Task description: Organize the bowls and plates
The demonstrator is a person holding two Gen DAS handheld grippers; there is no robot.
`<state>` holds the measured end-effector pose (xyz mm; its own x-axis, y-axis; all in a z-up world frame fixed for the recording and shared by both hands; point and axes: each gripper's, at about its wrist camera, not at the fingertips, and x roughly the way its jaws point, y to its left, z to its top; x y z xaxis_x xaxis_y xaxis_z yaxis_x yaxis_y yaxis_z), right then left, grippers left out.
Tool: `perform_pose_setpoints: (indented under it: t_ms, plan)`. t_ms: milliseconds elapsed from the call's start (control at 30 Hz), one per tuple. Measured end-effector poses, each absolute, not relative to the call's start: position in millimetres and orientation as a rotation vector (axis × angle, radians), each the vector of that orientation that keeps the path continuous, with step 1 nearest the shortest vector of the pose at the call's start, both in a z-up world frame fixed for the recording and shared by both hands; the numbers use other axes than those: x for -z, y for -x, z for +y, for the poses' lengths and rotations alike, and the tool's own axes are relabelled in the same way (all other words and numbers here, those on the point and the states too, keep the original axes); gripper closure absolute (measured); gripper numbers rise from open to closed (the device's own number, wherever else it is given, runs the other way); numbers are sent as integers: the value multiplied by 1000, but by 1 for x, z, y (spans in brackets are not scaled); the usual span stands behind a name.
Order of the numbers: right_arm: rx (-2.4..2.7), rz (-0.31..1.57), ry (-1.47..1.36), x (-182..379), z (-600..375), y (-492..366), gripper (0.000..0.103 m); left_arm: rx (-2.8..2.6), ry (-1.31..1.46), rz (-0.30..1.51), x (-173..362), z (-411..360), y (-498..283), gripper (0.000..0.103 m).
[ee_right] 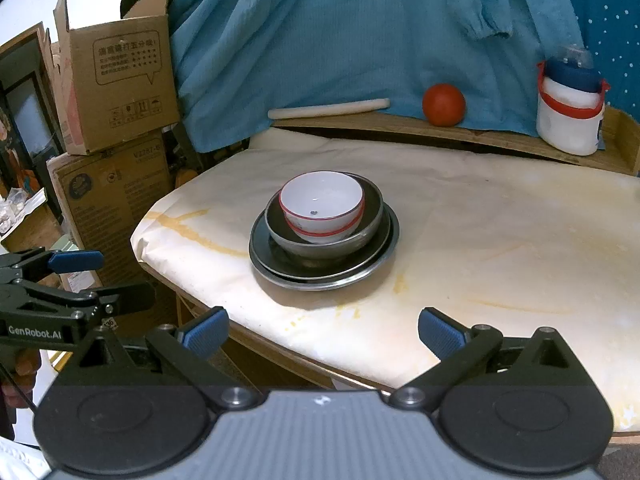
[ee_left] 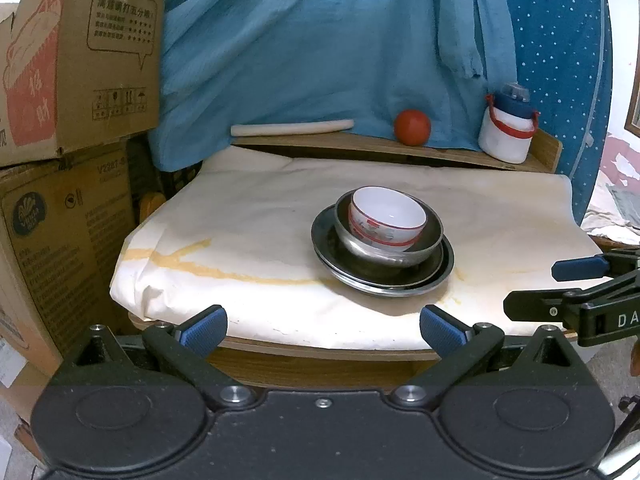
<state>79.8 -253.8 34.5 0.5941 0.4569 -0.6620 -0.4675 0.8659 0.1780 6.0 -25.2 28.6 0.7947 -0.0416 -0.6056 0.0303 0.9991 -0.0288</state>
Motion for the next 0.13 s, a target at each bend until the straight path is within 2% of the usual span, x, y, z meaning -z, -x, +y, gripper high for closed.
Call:
perform_pose_setpoints:
  t_ms: [133]
  plan:
    - [-540,769,14,-33,-253,-85,0,35,14,654,-28,-25,-8,1]
